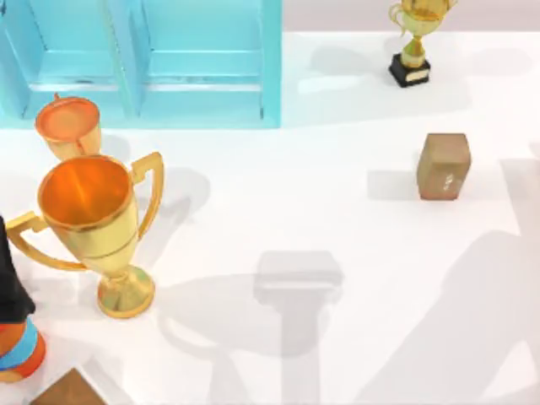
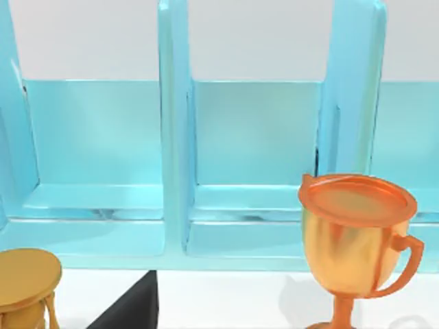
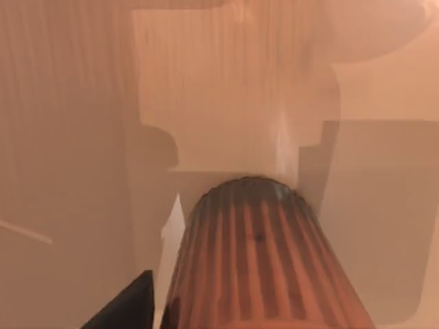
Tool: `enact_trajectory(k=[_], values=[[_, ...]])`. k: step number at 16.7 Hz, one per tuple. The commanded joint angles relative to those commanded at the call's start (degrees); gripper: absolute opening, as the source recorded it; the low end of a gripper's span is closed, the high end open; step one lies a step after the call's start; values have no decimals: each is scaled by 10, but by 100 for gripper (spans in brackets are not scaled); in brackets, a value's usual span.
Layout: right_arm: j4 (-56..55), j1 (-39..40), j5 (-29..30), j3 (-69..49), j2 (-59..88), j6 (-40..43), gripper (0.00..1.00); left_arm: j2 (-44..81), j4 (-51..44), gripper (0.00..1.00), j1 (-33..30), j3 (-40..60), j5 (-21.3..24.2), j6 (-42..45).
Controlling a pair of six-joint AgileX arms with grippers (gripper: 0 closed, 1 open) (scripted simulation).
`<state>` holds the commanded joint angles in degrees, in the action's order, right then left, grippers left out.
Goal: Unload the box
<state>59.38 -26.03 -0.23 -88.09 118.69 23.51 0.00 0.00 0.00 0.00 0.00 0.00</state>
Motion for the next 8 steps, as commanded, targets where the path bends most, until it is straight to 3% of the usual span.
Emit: enact_trajectory(k=[8], values=[[0,0,0,0,0,0,40,0,0,100,0,0,0,0]])
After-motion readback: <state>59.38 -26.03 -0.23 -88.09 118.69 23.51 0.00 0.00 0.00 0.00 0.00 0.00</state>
